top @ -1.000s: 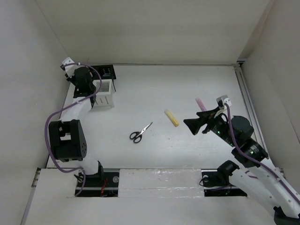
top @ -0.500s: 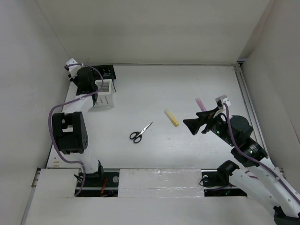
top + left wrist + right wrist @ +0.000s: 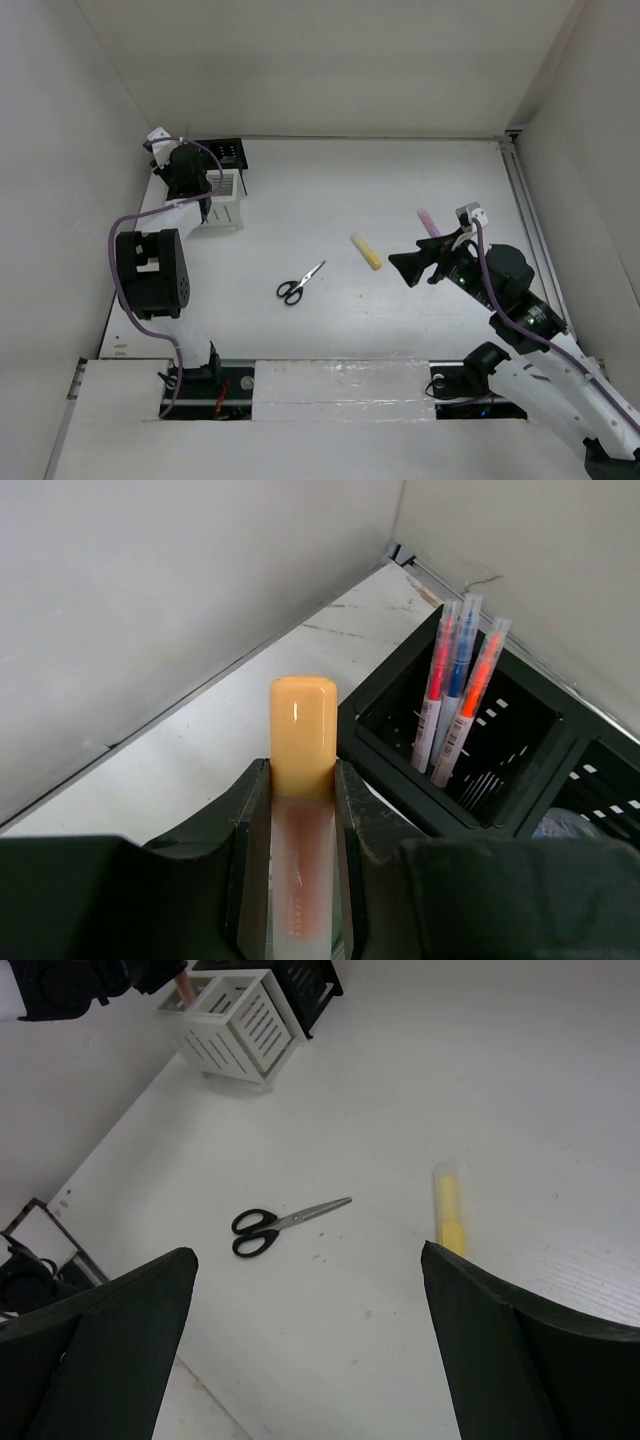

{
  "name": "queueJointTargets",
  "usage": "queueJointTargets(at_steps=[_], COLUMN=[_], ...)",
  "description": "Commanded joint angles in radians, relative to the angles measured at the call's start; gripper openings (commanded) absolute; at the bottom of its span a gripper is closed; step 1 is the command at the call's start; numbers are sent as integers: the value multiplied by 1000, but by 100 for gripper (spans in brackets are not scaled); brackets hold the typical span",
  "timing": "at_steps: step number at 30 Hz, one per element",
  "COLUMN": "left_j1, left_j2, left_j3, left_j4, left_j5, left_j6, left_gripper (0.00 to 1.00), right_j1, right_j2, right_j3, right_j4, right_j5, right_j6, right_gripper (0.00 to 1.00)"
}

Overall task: Sort the stationery into containers
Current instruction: Place the stationery into the container

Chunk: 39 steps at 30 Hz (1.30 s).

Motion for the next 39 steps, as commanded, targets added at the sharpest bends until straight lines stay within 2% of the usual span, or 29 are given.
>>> queueJointTargets(at_steps=[1, 8, 9, 10, 13, 16, 22, 24, 26, 27, 31, 34, 35, 37, 38, 39], left_j1=[-10, -10, -10, -10, -10, -10, -10, -10, -23, -23, -23, -35, -94, -197, -293, -334], left_j2=[-23, -43, -53, -63, -72, -72, -127, -173, -208, -243, -315, -355, -384, -397, -388, -373], left_j3=[20, 9, 9, 0, 0, -10, 18, 27, 59, 70, 168, 233, 245, 265, 289, 361], left_j4=[35, 26, 26, 26, 26, 26, -8, -30, -51, -51, -199, -273, -287, -310, -377, -428], left_j5=[-1, 8, 17, 17, 26, 26, 45, 68, 68, 94, 241, 371, 356, 255, 232, 203], left_j6=[-14, -14, -14, -14, -5, -5, -15, -25, -25, -11, -11, -34, -34, 59, 76, 77], left_gripper=[0, 1, 6, 24, 43, 49, 55, 65, 79, 100, 100, 100, 100, 100, 100, 100], right_j1=[-5, -5, -5, -5, -5, -5, -5, -5, -5, -5, -5, -5, -5, -5, -5, -5], right_j2=[11, 21, 21, 21, 21, 21, 21, 21, 21, 30, 39, 39, 50, 73, 102, 117], right_j3=[2, 2, 2, 2, 2, 2, 2, 2, 2, 2, 11, 45, 55, 89, 98, 98], right_j4=[75, 84, 84, 84, 84, 84, 84, 84, 94, 94, 94, 55, 42, 6, -6, -6], right_j5=[5, 5, 5, 5, 5, -4, -4, -4, -4, -4, 21, 122, 146, 174, 183, 183], right_j6=[-3, -3, -3, -3, -3, -3, -3, -3, -3, -3, -3, -3, -3, -3, -3, -3], right_gripper=[100, 100, 100, 100, 100, 100, 100, 100, 100, 100, 100, 100, 100, 100, 100, 100])
